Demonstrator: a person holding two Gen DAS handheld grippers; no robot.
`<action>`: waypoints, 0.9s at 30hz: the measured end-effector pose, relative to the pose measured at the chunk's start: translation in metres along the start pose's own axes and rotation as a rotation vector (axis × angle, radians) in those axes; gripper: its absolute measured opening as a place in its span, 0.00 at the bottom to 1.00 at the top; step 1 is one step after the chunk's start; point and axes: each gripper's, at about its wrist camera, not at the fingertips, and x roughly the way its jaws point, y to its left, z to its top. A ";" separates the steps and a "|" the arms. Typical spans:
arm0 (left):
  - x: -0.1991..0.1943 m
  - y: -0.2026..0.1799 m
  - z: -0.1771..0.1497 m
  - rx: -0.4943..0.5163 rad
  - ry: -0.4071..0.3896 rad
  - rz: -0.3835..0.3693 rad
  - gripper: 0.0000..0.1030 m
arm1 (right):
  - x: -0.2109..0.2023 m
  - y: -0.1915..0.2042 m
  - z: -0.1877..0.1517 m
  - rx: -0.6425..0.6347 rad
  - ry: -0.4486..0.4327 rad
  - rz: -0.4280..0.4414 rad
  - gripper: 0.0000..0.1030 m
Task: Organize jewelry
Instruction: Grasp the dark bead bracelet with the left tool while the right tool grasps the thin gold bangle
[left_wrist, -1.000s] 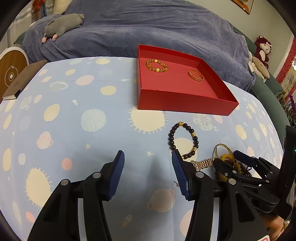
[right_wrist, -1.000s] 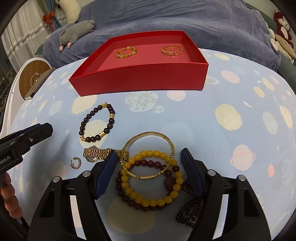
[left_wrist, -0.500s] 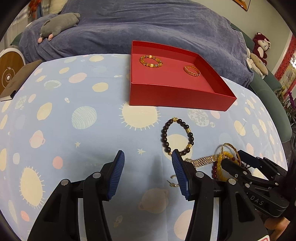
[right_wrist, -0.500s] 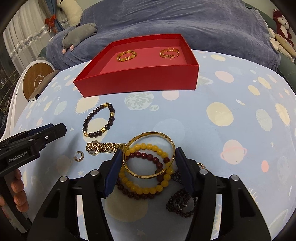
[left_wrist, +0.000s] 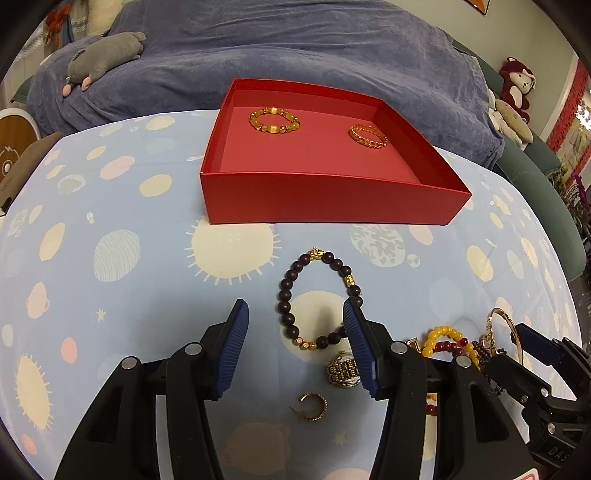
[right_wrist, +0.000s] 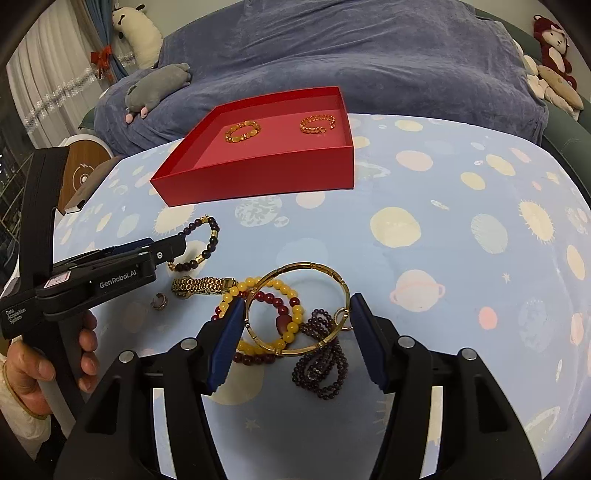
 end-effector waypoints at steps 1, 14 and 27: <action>0.002 -0.002 0.000 0.010 0.002 0.004 0.49 | -0.001 -0.002 -0.001 0.002 0.000 0.000 0.54; 0.015 -0.004 -0.003 0.079 -0.043 0.104 0.07 | -0.005 -0.009 -0.005 0.015 0.005 0.000 0.54; -0.030 0.001 0.006 0.055 -0.094 0.028 0.06 | -0.010 0.007 0.005 0.000 -0.023 0.013 0.54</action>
